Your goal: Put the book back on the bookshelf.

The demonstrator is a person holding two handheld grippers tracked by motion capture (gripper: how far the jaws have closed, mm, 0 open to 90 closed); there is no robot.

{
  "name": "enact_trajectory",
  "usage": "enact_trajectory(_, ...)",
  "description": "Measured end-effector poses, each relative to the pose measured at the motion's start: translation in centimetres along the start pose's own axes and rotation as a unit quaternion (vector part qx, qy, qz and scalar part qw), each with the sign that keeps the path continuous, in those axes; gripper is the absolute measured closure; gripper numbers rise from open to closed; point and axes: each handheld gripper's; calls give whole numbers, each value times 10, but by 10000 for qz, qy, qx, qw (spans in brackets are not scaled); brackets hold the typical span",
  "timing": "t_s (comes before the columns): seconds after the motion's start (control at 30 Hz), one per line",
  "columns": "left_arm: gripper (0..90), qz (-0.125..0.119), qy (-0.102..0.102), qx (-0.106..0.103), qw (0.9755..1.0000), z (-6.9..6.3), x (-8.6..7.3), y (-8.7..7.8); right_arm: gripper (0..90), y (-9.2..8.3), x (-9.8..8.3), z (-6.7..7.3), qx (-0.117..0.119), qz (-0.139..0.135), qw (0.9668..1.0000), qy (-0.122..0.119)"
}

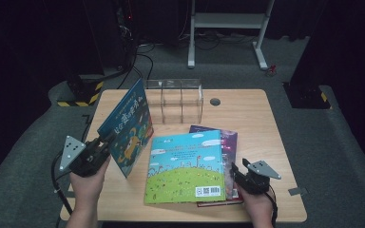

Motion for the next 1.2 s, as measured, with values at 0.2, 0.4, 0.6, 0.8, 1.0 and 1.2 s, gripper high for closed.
enact_trajectory(0.2,804,87,260,101,9996,-4,5,1,517,-1,0,0,18,6,10000,15)
enact_trajectory(0.4,817,126,286,150,9994,-2,6,1,517,-1,-1,0,47,1,10000,19)
enact_trajectory(0.6,828,190,258,169,9993,-7,11,5,518,-1,-1,-1,47,-10,10000,67)
enact_trajectory(0.8,829,236,377,127,9989,-9,20,12,518,-1,-1,-3,69,-10,9999,107)
enact_trajectory(1.0,831,323,379,57,9987,-8,36,24,518,-1,-1,-4,74,-24,9999,128)
enact_trajectory(1.2,833,318,323,74,9989,-5,44,33,519,-2,-1,-6,69,-44,9998,163)
Point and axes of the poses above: each handheld gripper's, and its own axes: y roughly forward along the jaws, x roughly out of its top, z roughly to its left, and after that the axes turned 5 degrees about -x, right-handed
